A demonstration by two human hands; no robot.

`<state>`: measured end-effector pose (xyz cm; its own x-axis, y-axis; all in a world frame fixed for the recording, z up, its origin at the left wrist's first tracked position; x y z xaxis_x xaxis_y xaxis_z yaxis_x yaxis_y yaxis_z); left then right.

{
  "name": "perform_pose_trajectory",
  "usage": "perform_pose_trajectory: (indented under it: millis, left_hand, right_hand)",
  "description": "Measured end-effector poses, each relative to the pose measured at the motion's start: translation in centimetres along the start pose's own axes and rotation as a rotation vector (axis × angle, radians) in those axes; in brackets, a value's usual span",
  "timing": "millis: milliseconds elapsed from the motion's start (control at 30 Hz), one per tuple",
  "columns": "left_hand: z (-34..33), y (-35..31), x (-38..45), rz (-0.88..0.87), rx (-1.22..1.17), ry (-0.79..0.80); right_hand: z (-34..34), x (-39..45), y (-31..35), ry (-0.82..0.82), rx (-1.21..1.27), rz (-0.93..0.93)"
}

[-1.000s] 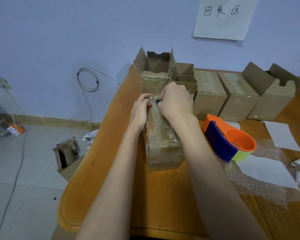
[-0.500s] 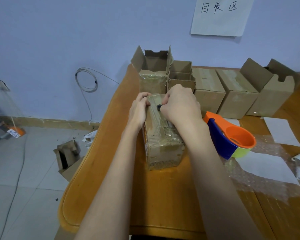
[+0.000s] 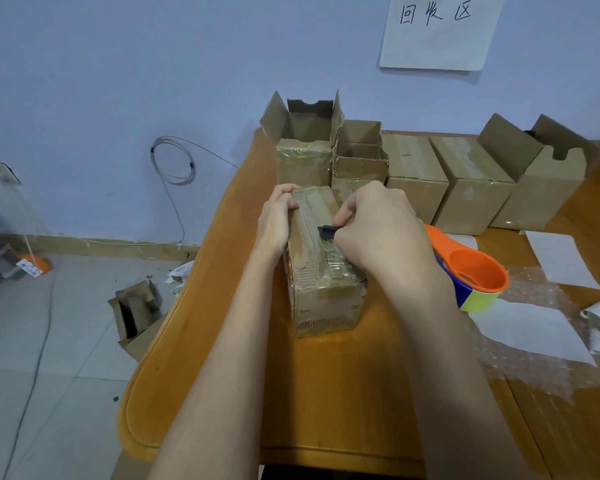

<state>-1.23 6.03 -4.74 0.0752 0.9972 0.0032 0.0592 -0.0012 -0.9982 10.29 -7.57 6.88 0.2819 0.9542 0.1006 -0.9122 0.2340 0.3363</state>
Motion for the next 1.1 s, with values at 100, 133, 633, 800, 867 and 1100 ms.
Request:
perform_pose_trajectory:
  millis: [100, 133, 633, 800, 867, 1100]
  left_hand:
    - [-0.3, -0.4, -0.3, -0.015, -0.012, 0.016]
    - [-0.3, -0.4, -0.3, -0.017, -0.016, 0.019]
    - [-0.4, -1.0, -0.9, -0.035, 0.023, 0.019]
    - [-0.3, -1.0, -0.9, -0.025, 0.014, 0.007]
    - [-0.2, -0.9, -0.9, -0.02, 0.007, 0.0]
    - [-0.4, -0.9, -1.0, -0.024, 0.001, 0.005]
  right_hand:
    - [0.3, -0.7, -0.4, 0.01, -0.006, -0.006]
    - [0.3, -0.9, -0.4, 0.016, -0.001, -0.008]
    - [0.2, -2.7, -0.9, 0.017, 0.009, 0.059]
    - [0.3, -2.9, -1.0, 0.024, -0.001, 0.061]
    - [0.2, -3.2, -1.2, 0.029, -0.012, 0.066]
    - [-0.4, -4.5, -1.6, 0.082, -0.019, 0.097]
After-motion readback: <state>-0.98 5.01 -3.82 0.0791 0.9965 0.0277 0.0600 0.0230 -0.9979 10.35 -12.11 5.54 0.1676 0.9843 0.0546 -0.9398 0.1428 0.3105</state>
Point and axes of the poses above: each hand's wrist, its own x-axis towards the middle knuckle, its own z-axis out of the back of the hand, y = z × x, the point moved 8 cm from there along x, towards the middle knuckle, and after that the axes turned 11 degrees about -x, right-handed, at the moved point
